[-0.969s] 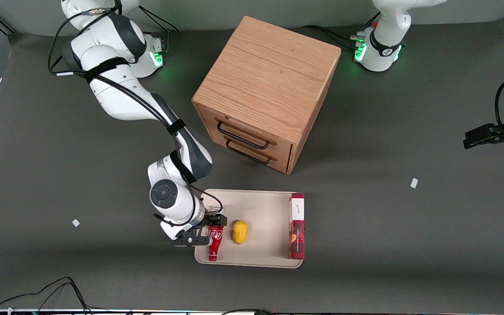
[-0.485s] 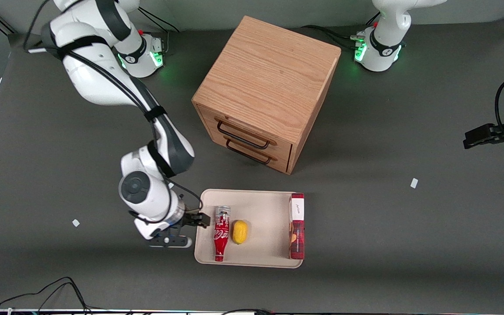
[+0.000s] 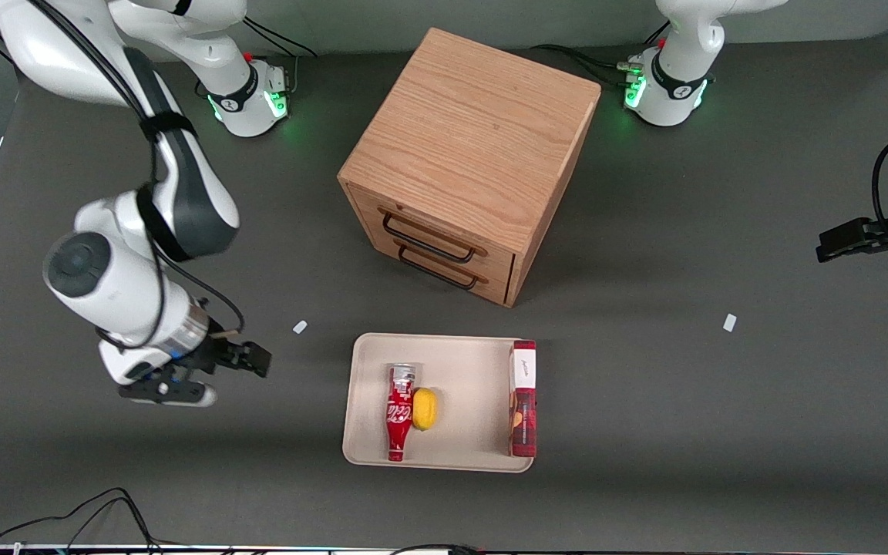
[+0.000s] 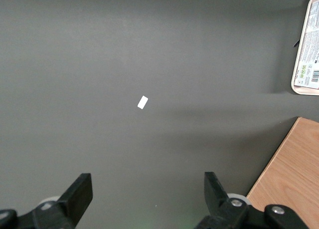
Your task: Place coke bottle on tray
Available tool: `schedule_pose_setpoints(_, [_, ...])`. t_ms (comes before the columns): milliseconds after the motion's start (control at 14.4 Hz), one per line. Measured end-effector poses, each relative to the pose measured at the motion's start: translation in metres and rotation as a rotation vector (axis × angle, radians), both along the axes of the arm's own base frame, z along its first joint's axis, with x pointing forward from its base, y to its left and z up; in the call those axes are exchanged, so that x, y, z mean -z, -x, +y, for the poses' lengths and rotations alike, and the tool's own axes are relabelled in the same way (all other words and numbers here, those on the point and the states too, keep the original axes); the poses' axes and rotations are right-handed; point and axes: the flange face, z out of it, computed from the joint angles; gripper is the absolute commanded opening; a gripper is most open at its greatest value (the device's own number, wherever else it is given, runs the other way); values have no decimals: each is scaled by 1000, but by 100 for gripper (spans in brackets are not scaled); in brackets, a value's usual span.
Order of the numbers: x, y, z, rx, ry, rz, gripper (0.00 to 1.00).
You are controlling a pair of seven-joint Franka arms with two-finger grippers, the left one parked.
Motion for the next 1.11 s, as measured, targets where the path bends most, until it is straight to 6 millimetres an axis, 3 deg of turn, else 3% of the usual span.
schedule_pose_setpoints(138, [-35, 23, -20, 3, 24, 42, 100])
schedule_pose_setpoints(692, [-167, 126, -64, -28, 21, 117, 100])
schedule_pose_setpoints(900, [-198, 149, -83, -44, 25, 107, 100])
schedule_pose_setpoints(1108, [-202, 151, -107, -16, -17, 109, 100])
